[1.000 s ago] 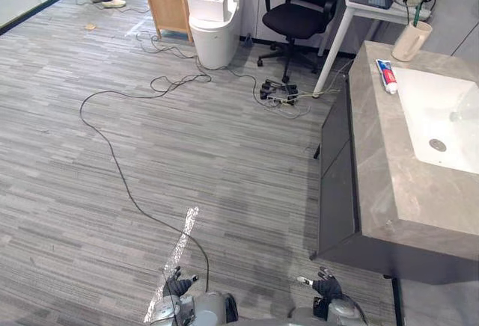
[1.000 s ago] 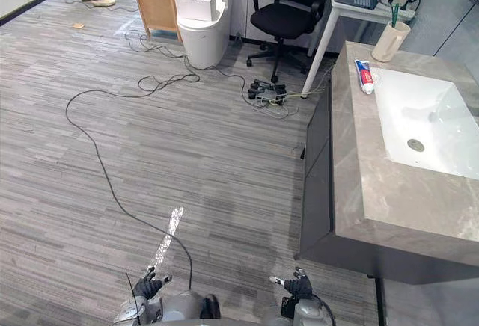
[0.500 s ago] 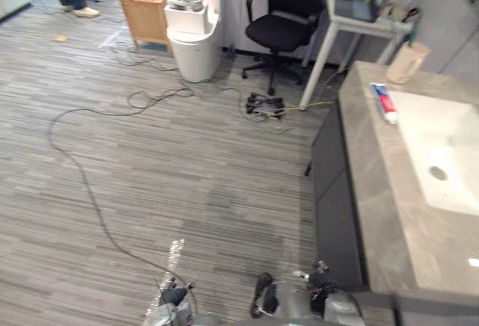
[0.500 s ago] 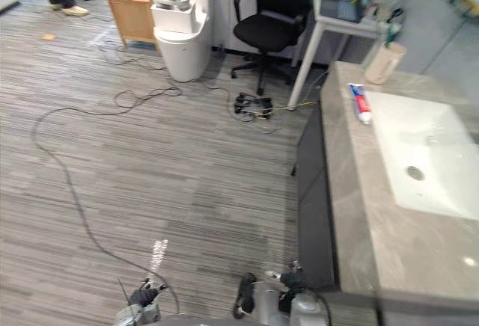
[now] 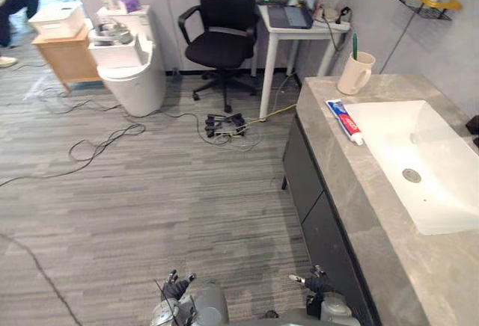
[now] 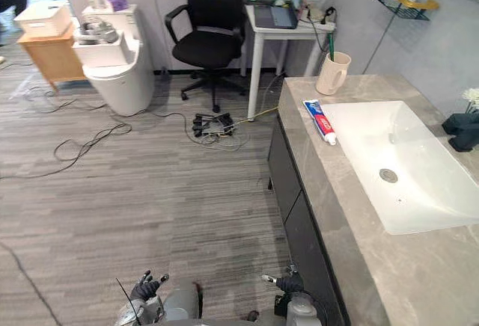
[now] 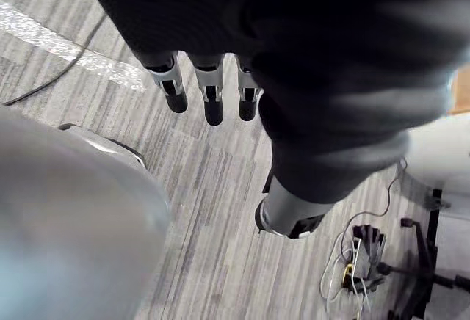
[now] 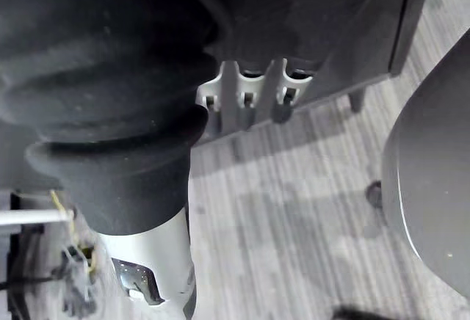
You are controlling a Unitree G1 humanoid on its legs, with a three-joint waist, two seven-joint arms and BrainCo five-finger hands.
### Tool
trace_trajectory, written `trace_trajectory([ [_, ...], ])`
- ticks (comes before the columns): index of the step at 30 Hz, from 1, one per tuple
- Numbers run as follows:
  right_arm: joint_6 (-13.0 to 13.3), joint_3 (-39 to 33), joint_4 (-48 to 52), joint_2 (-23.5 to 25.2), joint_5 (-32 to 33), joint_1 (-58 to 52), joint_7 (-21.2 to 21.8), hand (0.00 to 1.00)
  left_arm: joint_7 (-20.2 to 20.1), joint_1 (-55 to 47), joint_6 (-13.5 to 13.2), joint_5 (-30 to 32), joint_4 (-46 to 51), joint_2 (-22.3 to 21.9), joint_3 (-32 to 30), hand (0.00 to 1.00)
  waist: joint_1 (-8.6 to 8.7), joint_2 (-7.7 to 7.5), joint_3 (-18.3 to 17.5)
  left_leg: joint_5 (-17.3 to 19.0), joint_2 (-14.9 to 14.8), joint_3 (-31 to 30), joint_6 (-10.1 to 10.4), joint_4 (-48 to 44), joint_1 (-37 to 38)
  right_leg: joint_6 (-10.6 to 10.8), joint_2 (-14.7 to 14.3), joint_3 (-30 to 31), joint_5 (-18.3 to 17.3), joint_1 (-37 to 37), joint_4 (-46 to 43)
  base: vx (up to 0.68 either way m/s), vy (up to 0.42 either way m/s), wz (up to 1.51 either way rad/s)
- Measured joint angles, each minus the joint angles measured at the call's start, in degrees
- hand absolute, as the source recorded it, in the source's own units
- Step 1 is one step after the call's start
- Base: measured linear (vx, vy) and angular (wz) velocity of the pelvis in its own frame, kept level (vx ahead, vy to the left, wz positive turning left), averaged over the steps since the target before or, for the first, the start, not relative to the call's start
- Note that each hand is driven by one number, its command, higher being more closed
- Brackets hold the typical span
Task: Organize washtable
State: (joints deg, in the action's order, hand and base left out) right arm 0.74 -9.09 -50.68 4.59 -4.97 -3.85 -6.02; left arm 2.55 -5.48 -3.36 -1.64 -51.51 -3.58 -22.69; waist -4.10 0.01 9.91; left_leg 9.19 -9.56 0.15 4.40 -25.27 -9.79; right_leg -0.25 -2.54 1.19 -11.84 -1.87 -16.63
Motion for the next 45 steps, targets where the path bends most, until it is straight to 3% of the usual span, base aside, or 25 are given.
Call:
trace_trajectory([
  [3, -0.10, -0.55, -1.41, 0.07, 0.00, -0.49, 0.65, 0.00, -0.02, 0.31, -0.23, 0.20, -1.09, 1.84, 0.03, 0.00, -0.02, -2.69, -1.33, 3.86, 2.64, 5.98, -2.92, -1.53, 0.95, 3.27, 4.51, 2.63, -1.92, 1.55, -3.34, 0.22, 0.376, -0.65],
  [4, -0.11, -0.61, -1.39, 0.06, 0.02, -0.52, 0.72, 0.00, -0.01, 0.80, -0.22, 0.17, -1.51, 2.08, 0.06, 0.00, -0.01, -2.94, -1.37, 4.66, 3.00, 6.93, -3.41, -1.69, 1.65, 3.35, 5.07, 2.36, -1.96, 2.36, -5.44, 0.19, 0.300, -0.64],
  [7, -0.04, -0.73, -0.61, -0.11, -0.03, -0.48, 1.32, 0.00, 0.01, 1.98, 0.38, 0.28, -3.86, 3.01, 0.20, 0.00, 0.07, -3.23, -0.82, 7.70, 3.74, 12.87, -5.74, -1.48, 7.87, 2.55, 8.20, -0.27, -1.52, 9.92, -24.90, 0.16, 0.215, -0.85],
  [8, 0.05, -0.85, -0.25, -0.42, -0.07, -0.43, 1.31, 0.00, 0.02, 1.87, 0.39, 0.26, -4.13, 3.08, 0.67, 0.00, 0.09, -3.16, -0.78, 8.87, 3.76, 15.21, -5.97, -0.80, 10.67, 2.37, 9.63, -3.62, -1.74, 12.21, -30.37, 0.11, 0.113, -0.78],
  [10, 0.11, -0.88, -0.03, -0.44, -0.15, -0.40, 1.39, 0.00, -0.05, 1.69, 0.40, 0.31, -4.29, 3.32, 1.90, 0.00, 0.30, -3.10, -0.81, 9.91, 3.65, 18.44, -5.76, 1.70, 14.69, 1.93, 11.70, -11.98, -2.58, 14.34, -30.16, 0.18, 0.121, -0.78],
  [14, 0.12, -2.90, -0.15, -0.41, -0.50, 0.34, 1.85, 0.00, -0.10, 1.57, 0.65, 0.19, -4.84, 3.29, 2.56, 0.00, 0.31, -2.59, -0.82, 9.95, 2.88, 24.06, -4.21, 6.76, 19.34, 0.92, 11.11, -27.83, -2.26, 15.17, -15.71, 0.28, 0.053, -0.80],
  [15, 0.07, -2.98, -0.15, -0.41, -1.05, 0.46, 2.20, 0.00, -0.17, 1.51, 0.65, 0.25, -4.92, 3.50, 3.49, 0.00, 0.40, -2.47, -0.81, 10.14, 2.79, 24.93, -3.39, 7.79, 20.35, -0.25, 9.25, -30.01, -0.22, 14.97, -9.77, 0.38, -0.011, -0.57],
  [16, 0.14, -3.29, 0.13, -0.41, -1.53, 0.30, 2.44, 0.00, -0.51, 1.50, 0.66, 0.41, -5.30, 3.95, 4.92, 0.00, 0.86, -2.36, -0.74, 10.72, 2.69, 24.46, -2.37, 8.23, 21.34, -2.80, 7.39, -28.64, 4.37, 13.79, -4.96, 0.42, -0.030, -0.35],
  [17, 0.19, -3.63, 0.35, -0.42, -1.77, 0.38, 2.44, 0.00, -0.90, 1.48, 0.73, 0.87, -5.52, 3.85, 4.99, 0.00, 1.19, -2.23, -0.71, 10.88, 2.43, 23.46, -2.10, 8.16, 21.84, -6.04, 6.68, -28.51, 5.44, 13.03, -4.42, 0.45, -0.059, 0.00],
  [18, 0.13, -4.65, 0.28, -0.20, -2.04, 0.75, 2.46, 0.00, -1.49, 1.59, 0.73, 2.06, -5.71, 3.46, 5.14, 0.00, 1.65, -1.80, -0.89, 10.23, 1.52, 21.21, -0.96, 6.47, 22.30, -6.04, 6.13, -29.12, 3.95, 11.71, -4.62, 0.51, -0.144, 0.14],
  [19, 0.09, -4.64, 0.37, -0.16, -2.14, 0.48, 2.45, 0.00, -1.94, 1.75, 0.74, 2.46, -5.36, 3.12, 5.09, 0.00, 1.82, -0.89, -0.68, 9.36, -0.53, 16.88, 0.56, -3.29, 19.41, -5.81, 5.26, -29.37, 1.77, 9.48, -4.66, 0.40, -0.133, 0.08],
  [20, 0.09, -4.62, 0.45, -0.30, -2.17, 0.44, 2.46, 0.00, -2.05, 1.77, 0.73, 2.47, -5.21, 2.89, 5.02, 0.00, 1.89, -0.52, -0.57, 9.22, -1.19, 15.96, 0.72, -6.25, 18.44, -5.78, 4.89, -29.41, 1.48, 8.84, -4.49, 0.35, -0.145, -0.06],
  [21, -0.88, -2.45, 0.61, -1.46, -2.77, 0.63, 4.41, 0.00, -2.39, 1.72, 0.70, 2.46, -4.70, 2.38, 4.26, 0.00, 1.49, 1.22, -0.59, 6.33, -3.81, 12.84, 1.64, -19.22, 13.68, -6.16, 3.02, -29.22, 0.42, 6.58, -3.68, 0.26, -0.056, -0.29],
  [22, -1.27, -1.08, -0.12, -0.80, -2.82, 1.32, 5.03, 0.00, -2.52, 1.67, 0.69, 2.50, -4.17, 1.77, 4.05, 0.00, 0.84, 2.11, -0.21, 4.77, -6.09, 10.34, 1.48, -28.88, 9.72, -6.73, 1.25, -28.02, -0.28, 4.10, -2.90, 0.31, -0.064, -0.47],
  [25, -1.35, 1.54, -2.24, 0.13, -2.15, 1.94, 5.10, 0.00, -2.57, 1.31, 0.63, 2.51, -2.24, 1.46, 4.59, 0.00, 0.04, 2.01, 0.06, 5.43, -7.54, 9.39, 0.99, -35.77, 4.85, -6.75, -0.04, -23.72, -0.82, -0.58, -0.22, 0.28, -0.004, -0.77],
  [27, -2.12, 2.21, -2.61, 0.15, -1.87, 2.19, 5.10, 0.00, -2.51, 1.04, 0.52, 2.41, -1.14, 1.24, 4.59, 0.00, -0.13, 2.07, 0.12, 6.30, -7.75, 8.99, -0.14, -31.41, 1.80, -5.88, 0.00, -20.73, -0.42, -2.20, 1.05, 0.20, 0.080, -0.76],
  [29, -2.45, 2.26, -2.63, 0.15, -1.55, 2.21, 5.09, 0.00, -2.33, 0.53, 0.23, 2.34, -0.42, 0.83, 4.68, 0.00, -0.14, 2.17, 0.17, 7.37, -5.68, 5.26, -0.35, -18.99, 0.84, -4.50, 0.28, -16.75, -0.39, -2.91, 1.25, 0.16, 0.214, -0.95],
  [31, -2.18, 1.88, -2.43, 0.14, -1.11, 2.18, 4.59, 0.00, -1.99, 0.22, 0.13, 2.27, 0.20, 0.38, 4.68, 0.00, -0.18, 2.08, 0.13, 7.30, -1.34, -4.43, 0.00, -7.10, 2.40, -3.32, 0.54, -11.77, -1.32, -1.82, -0.05, 0.09, 0.279, -1.25],
  [32, -1.85, 1.65, -2.15, 0.13, -1.12, 2.22, 3.78, 0.00, -1.51, -0.26, -0.26, 2.10, 0.20, 0.23, 4.82, 0.00, -0.16, 2.22, 0.05, 7.16, 1.07, -12.43, 0.32, -1.49, 3.90, -2.22, 0.40, -7.99, -2.01, -0.44, -2.17, 0.10, 0.330, -1.70],
  [33, -1.43, 2.08, -2.05, 0.09, -1.13, 2.20, 3.17, 0.00, -1.18, -0.49, -0.24, 1.56, -0.02, 0.68, 4.87, 0.00, -0.15, 2.27, 0.06, 5.95, 2.57, -13.05, 2.66, -1.57, 4.89, -0.91, 0.41, -3.95, -2.72, 0.39, -4.17, 0.09, 0.334, -1.56],
  [34, -1.31, 2.16, -1.92, -0.35, -1.19, 2.14, 3.19, 0.00, -1.18, -0.40, -0.24, 1.64, -0.32, 1.15, 5.11, 0.00, 0.19, 1.98, -0.06, 6.57, 2.69, -11.72, 2.57, -1.36, 5.15, -0.44, 0.73, -2.75, -2.65, 0.55, -4.03, 0.10, 0.290, -1.13],
  [37, -1.09, 0.15, -1.75, 0.06, -1.29, 0.14, 2.44, 0.00, -1.29, 0.08, -0.32, 2.22, -1.68, 2.94, 5.88, 0.00, 0.20, -1.12, -1.79, 8.47, 3.76, -4.98, 0.46, -2.03, 5.74, 2.02, 2.27, 3.62, -1.24, 1.64, -1.83, 0.11, 0.282, -0.93],
  [43, -1.10, -0.59, -2.09, -0.05, -1.41, -0.07, 2.54, 0.00, -1.21, 1.76, -0.36, 2.72, -6.16, 3.83, 6.92, 0.00, 0.29, -1.40, -2.43, 8.97, 6.79, 5.97, -2.91, 0.90, 9.56, 6.49, 5.71, 12.79, 0.56, 4.17, -1.32, 0.10, 0.220, -0.85],
  [45, -1.13, -0.49, -2.44, -0.42, -1.80, 0.28, 2.57, 0.00, -1.18, 2.00, -0.34, 2.56, -6.55, 3.69, 7.05, 0.00, 0.11, -0.81, -2.67, 8.78, 6.48, 9.11, -3.43, 2.22, 10.58, 6.45, 6.36, 10.17, 2.00, 5.85, -2.25, 0.02, 0.129, -0.77],
])
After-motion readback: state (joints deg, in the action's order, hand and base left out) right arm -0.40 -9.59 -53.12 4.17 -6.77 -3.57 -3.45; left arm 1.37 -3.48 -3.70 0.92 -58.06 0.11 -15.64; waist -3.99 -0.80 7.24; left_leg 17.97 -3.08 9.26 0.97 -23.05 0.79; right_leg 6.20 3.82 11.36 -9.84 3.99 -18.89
